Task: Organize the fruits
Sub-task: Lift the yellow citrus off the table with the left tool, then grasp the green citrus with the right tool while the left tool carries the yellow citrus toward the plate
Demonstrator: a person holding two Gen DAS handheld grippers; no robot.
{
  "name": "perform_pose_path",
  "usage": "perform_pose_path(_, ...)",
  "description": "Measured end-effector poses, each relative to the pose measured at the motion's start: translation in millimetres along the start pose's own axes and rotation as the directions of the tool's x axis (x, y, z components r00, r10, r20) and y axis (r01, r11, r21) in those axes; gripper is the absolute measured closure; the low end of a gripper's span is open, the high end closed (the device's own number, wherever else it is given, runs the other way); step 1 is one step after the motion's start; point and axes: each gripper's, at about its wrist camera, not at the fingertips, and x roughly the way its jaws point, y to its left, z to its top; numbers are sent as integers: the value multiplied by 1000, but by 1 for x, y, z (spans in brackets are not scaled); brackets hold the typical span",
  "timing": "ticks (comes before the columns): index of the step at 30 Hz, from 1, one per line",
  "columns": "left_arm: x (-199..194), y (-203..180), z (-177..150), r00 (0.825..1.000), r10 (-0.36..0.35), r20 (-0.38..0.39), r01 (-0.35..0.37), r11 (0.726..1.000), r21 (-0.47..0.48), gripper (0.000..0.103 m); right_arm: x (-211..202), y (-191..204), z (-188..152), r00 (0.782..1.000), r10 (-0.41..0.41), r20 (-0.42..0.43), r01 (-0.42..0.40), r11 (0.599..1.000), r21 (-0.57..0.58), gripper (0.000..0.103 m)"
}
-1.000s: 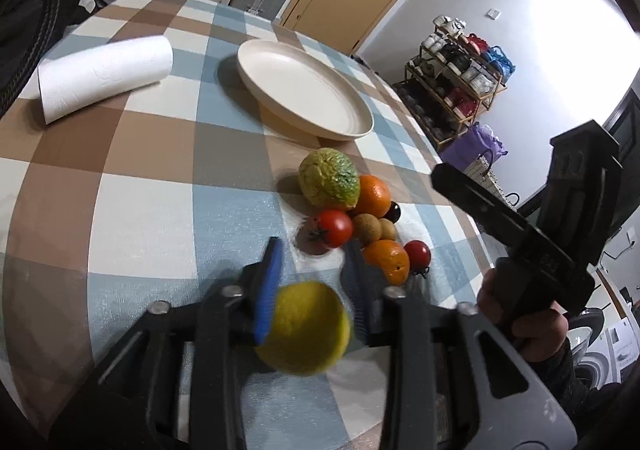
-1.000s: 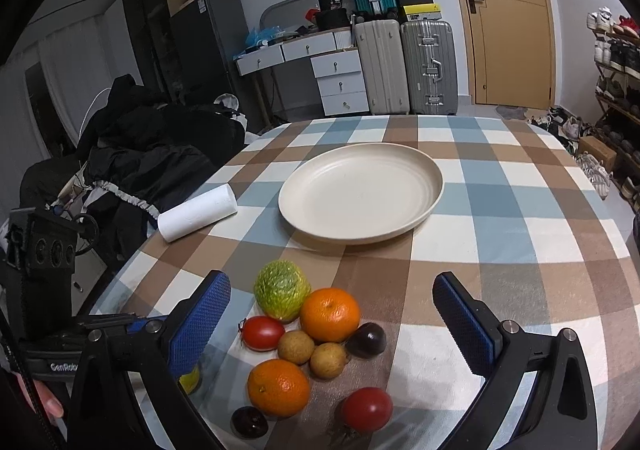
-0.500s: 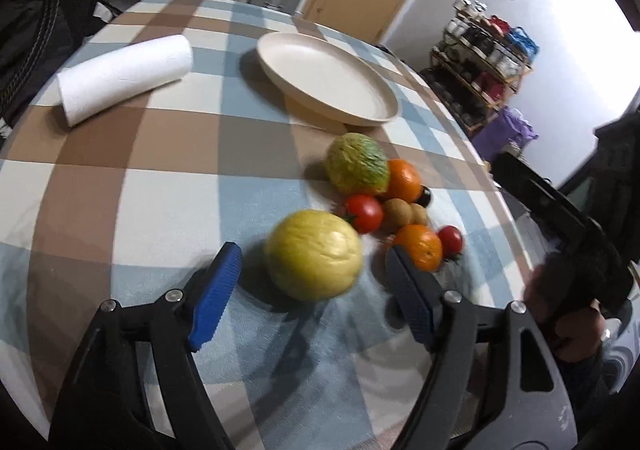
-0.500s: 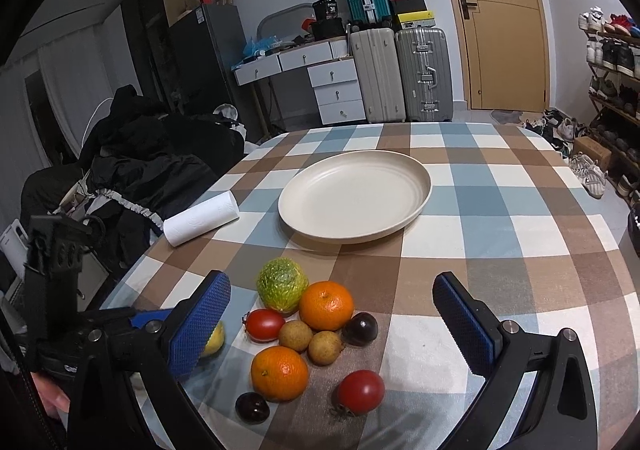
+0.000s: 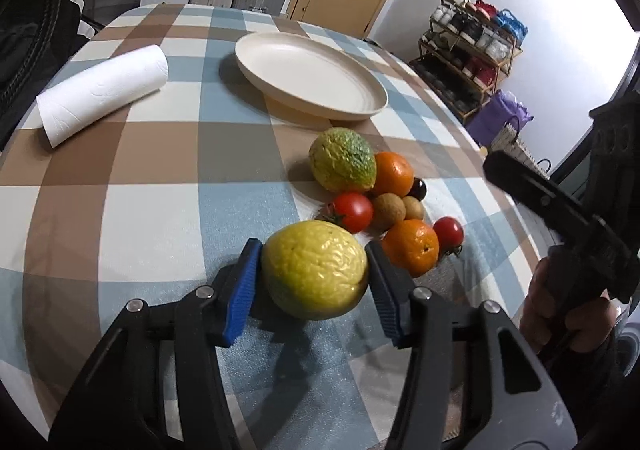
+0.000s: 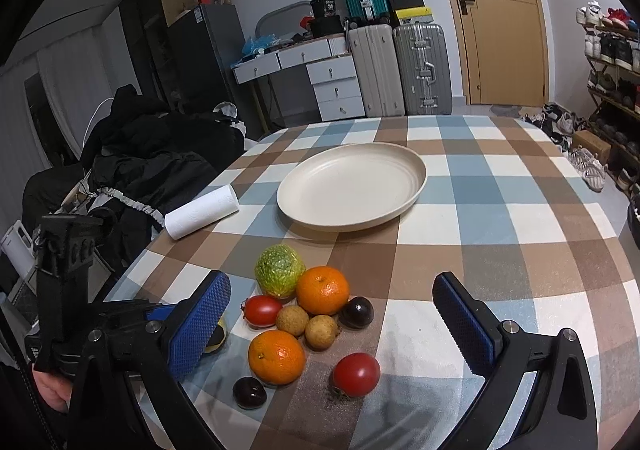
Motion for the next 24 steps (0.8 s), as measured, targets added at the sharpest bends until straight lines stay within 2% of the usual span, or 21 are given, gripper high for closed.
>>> perform_pose_path(6, -21, 13, 11, 999, -25, 44, 26, 999, -29, 53, 7, 10, 13, 999, 27, -31, -29, 998, -59, 0)
perform_pose_path(10, -39, 24, 21, 997, -23, 74, 27, 998, -49, 53, 23, 19, 26, 993, 72, -89, -81, 991, -109, 0)
perform_pose_path(13, -50, 32, 26, 995, -18, 97, 24, 998, -60, 53, 43, 29, 33, 980, 109, -167, -136, 978, -160, 0)
perform_pose_path(18, -65, 43, 32, 992, -11, 129, 22, 996, -83, 53, 76, 48, 36, 961, 92, -260, -162, 952, -261, 0)
perform_pose_path(21, -69, 51, 35, 991, -6, 134, 19, 995, -99, 54, 93, 60, 33, 954, 35, -299, -140, 931, -338, 0)
perform_pose_path(24, -69, 55, 37, 990, -3, 138, 19, 994, -111, 53, 104, 69, 29, 946, -4, -324, -131, 909, -395, 5)
